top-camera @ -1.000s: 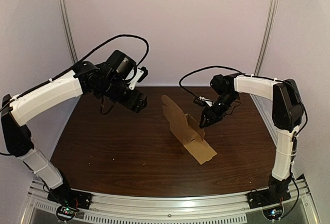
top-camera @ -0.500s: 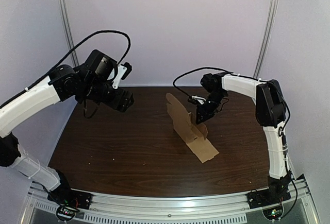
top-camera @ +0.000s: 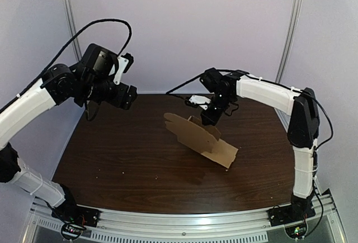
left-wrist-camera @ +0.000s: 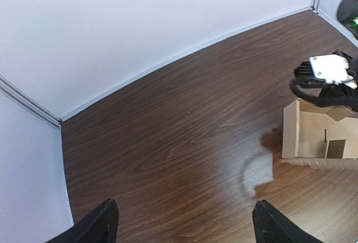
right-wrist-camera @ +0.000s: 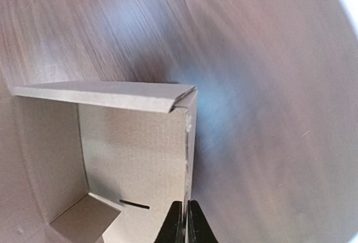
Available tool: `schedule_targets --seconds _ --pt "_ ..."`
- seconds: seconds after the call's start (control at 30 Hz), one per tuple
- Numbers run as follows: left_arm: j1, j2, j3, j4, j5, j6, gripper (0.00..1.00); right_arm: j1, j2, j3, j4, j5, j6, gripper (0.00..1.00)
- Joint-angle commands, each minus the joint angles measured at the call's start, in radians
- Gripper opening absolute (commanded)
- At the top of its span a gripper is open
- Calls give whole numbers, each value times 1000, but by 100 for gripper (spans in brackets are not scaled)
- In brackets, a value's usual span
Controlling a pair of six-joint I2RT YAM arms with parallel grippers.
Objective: Fold the paper box
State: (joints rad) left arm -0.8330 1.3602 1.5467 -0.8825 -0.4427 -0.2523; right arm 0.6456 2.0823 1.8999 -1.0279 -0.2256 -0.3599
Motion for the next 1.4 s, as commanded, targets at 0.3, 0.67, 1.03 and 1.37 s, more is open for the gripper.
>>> schedule_targets --seconds 0.3,0.67,1.03,1.37 --pt "20 -285 -354 155 -132 -13 88 353 -132 -418 791 531 -708 1" --pt "34 -179 -470 255 64 21 92 326 -306 -256 241 166 -417 13" --pt "34 242 -344 521 413 -110 89 -167 -388 -418 254 -127 -227 26" --pt "32 467 -188 555 539 -158 88 -312 -172 -400 270 -154 -254 27"
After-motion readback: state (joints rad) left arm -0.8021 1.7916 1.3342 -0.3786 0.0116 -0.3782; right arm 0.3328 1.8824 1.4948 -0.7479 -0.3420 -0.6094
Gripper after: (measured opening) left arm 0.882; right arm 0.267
